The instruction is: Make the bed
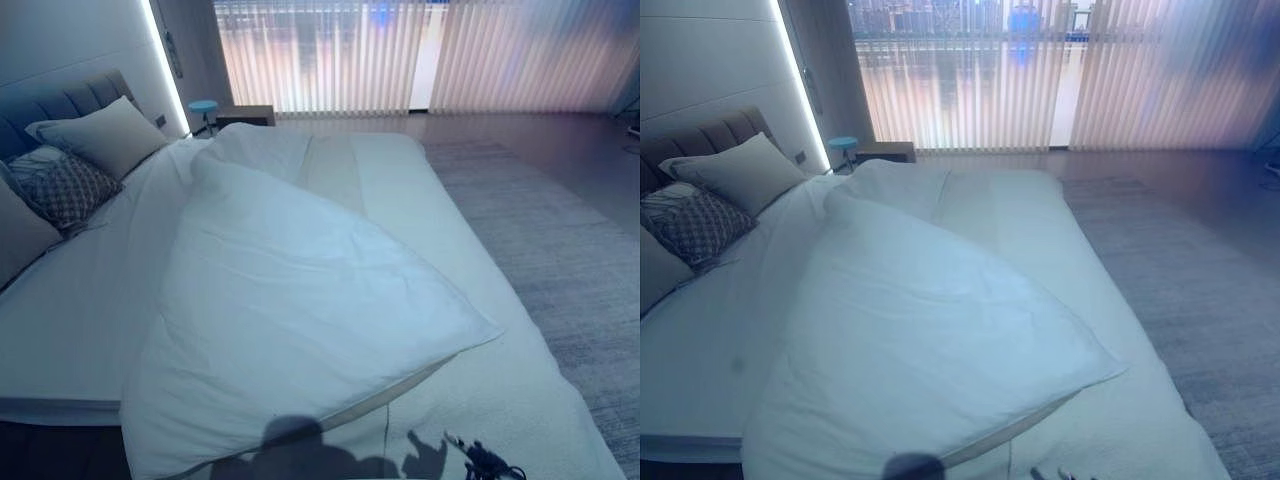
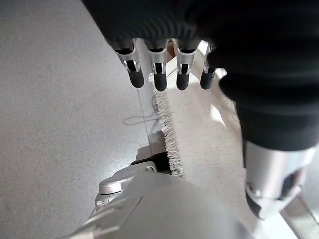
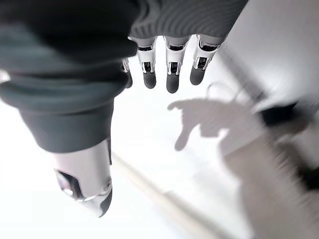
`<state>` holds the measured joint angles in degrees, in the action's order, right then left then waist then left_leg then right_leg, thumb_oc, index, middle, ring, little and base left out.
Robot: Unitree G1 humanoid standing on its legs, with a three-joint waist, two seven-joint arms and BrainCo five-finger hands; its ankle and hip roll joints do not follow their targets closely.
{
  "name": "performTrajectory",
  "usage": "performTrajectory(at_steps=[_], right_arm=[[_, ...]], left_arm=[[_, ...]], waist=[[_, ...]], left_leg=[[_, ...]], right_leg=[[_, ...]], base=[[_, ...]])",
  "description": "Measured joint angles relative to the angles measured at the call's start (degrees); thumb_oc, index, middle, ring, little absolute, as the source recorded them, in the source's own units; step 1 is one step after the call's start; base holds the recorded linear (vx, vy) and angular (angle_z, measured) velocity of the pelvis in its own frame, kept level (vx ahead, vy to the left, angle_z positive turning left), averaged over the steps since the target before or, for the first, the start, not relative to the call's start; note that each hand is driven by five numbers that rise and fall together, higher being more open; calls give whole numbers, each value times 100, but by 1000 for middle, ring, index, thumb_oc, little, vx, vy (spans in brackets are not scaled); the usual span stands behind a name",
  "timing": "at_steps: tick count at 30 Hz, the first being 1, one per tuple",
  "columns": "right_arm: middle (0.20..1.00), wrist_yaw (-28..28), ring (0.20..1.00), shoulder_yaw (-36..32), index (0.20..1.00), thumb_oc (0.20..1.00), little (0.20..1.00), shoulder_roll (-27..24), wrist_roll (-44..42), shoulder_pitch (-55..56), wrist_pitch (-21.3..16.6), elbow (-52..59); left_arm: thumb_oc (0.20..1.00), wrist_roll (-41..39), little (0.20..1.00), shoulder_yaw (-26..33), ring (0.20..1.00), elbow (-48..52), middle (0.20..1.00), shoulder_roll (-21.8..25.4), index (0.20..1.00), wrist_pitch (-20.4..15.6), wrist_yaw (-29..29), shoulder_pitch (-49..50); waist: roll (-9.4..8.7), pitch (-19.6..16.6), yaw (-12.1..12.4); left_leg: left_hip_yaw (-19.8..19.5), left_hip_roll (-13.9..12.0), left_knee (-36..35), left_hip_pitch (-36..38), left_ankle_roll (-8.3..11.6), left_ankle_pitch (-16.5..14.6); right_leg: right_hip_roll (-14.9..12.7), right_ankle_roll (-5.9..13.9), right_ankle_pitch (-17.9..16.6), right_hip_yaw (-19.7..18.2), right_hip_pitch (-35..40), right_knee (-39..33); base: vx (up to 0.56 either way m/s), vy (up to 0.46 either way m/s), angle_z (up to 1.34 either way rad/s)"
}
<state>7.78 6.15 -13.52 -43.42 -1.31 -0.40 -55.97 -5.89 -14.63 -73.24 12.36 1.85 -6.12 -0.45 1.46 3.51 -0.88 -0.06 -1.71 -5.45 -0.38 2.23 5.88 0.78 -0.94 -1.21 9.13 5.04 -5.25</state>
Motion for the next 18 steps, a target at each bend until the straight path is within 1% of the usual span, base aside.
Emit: performTrajectory(at_steps=[4,5,7,9,11,12,14,18], right_arm=[[1000,189,1000,-130,1000,1000,1000,-11,-546,-441,-267,157],[1000,278,1000,-127,1000,1000,1000,-7,-751,-627,-308,152],[1000,346,1000,-126,1000,1000,1000,-21,-959,-917,-418,157],[1000,516,1000,-125,1000,1000,1000,-65,-1092,-1249,-455,156],[1000,623,1000,-123,1000,1000,1000,-75,-1153,-1478,-501,141],[1000,689,1000,-125,1000,1000,1000,-96,-1179,-1713,-573,141],[1000,777,1000,-123,1000,1000,1000,-103,-1198,-1930,-610,122],[1000,958,1000,-125,1000,1000,1000,-177,-1248,-2537,-667,-130]], left_arm=[[1000,-125,1000,-17,1000,53,1000,-37,1000,-1,-79,-96],[1000,-197,1000,-35,1000,90,1000,-34,1000,-1,-136,-144],[1000,-224,1000,-211,1000,97,1000,-40,1000,-1,-185,-266],[1000,-240,1000,-273,1000,160,1000,-74,1000,-1,-225,-368],[1000,-281,1000,-422,1000,244,1000,-77,1000,-15,-270,-414],[1000,-289,1000,-464,1000,252,1000,-106,1000,-18,-291,-457],[1000,-294,1000,-534,1000,309,1000,-115,1000,-34,-306,-522],[1000,-448,1000,-714,1000,460,1000,-118,1000,-63,-352,-604]], waist=[[74,166,-40],[112,272,8],[196,349,-29],[309,540,12],[370,588,17],[416,707,19],[437,849,21],[464,958,26]], left_leg=[[-22,15,6,-142,-13,89],[-24,16,17,-247,1,138],[-21,-3,3,-432,38,149],[-14,-11,6,-629,28,217],[-16,-13,5,-776,57,239],[-8,-18,7,-891,67,266],[-17,-18,11,-977,53,285],[-30,-10,37,-1337,31,333]], right_leg=[[-16,-13,-80,76,-159,3],[-17,14,-70,80,-243,9],[-2,30,-114,81,-441,3],[12,8,-178,99,-633,3],[14,16,-197,100,-778,3],[15,4,-233,106,-889,3],[19,1,-243,143,-962,4],[18,-5,-256,148,-1308,5]], base=[[-81,-3,7],[-134,-5,7],[-44,-10,-1],[-16,-5,1],[-6,-7,2],[0,0,0],[35,-30,6],[39,-33,4]])
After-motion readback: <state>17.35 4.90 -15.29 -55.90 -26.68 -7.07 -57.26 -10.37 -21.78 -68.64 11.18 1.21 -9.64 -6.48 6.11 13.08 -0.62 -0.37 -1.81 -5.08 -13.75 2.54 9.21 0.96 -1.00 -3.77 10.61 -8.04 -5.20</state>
